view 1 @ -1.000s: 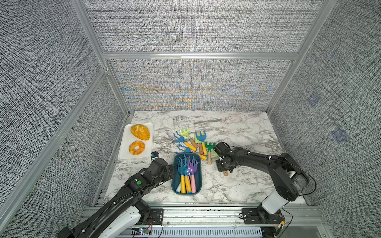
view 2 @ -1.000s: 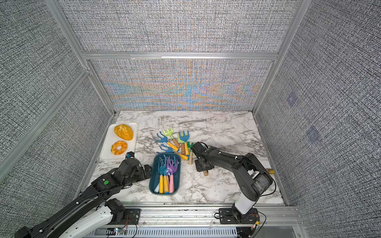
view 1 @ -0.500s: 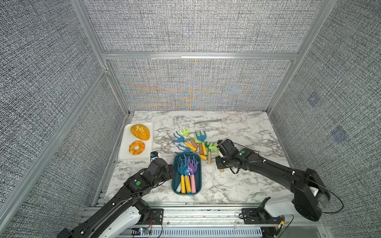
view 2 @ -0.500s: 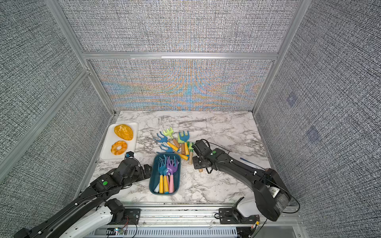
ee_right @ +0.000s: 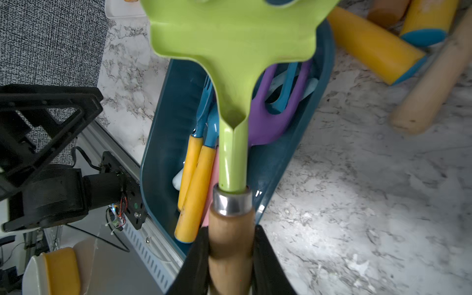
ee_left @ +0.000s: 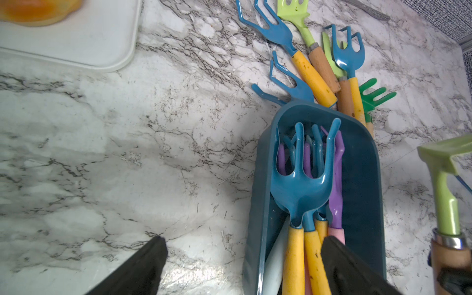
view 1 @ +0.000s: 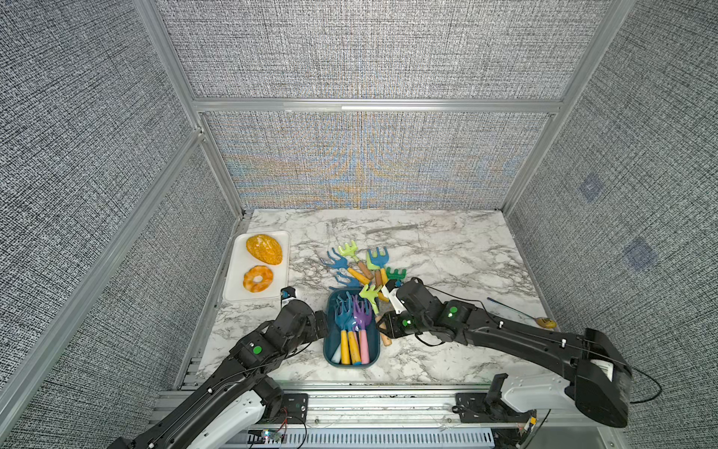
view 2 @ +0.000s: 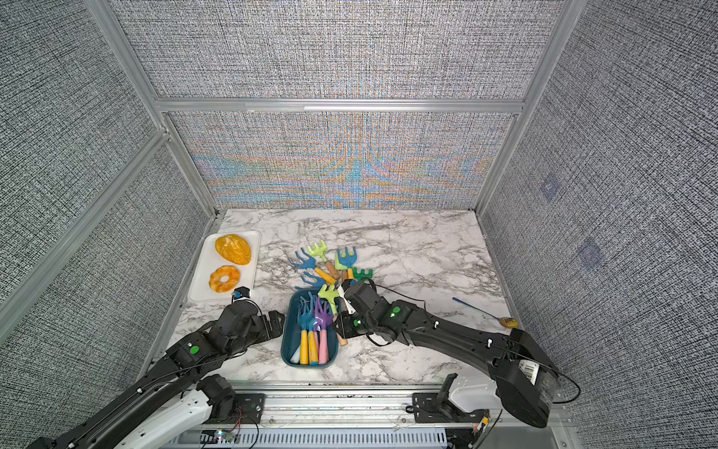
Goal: Put the rake into the storage box
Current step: Place the rake in the storage box.
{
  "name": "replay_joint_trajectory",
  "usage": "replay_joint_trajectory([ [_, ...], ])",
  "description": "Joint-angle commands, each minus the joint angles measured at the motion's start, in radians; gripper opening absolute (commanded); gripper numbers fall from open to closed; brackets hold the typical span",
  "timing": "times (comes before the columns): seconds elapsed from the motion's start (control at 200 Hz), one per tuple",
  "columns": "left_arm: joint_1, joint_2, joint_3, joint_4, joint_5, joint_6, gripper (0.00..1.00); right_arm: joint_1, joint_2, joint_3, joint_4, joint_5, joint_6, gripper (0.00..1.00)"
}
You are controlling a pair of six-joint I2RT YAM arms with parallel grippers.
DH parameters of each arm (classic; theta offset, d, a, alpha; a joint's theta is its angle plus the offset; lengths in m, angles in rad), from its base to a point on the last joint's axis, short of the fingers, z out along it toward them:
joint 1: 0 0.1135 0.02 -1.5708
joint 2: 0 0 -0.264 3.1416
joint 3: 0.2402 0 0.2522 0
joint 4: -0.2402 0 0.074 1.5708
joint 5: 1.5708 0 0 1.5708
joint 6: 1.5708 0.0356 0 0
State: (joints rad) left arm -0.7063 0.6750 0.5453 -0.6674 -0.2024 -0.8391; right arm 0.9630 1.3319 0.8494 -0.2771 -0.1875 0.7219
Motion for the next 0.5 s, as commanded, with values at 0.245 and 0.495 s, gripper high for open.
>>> replay_joint_trajectory([
  [0.245, 0.001, -0.028, -0.019, 0.010, -0.006, -0.001, 0.99, 0.072, 0.110, -0.004, 0.139, 0.027, 0.159, 0.03],
  [0.495, 0.001, 0.000, -0.018, 0.020, 0.013, 0.002, 0.99, 0.085, 0.156, 0.022, 0.124, 0.060, 0.160, 0.48],
])
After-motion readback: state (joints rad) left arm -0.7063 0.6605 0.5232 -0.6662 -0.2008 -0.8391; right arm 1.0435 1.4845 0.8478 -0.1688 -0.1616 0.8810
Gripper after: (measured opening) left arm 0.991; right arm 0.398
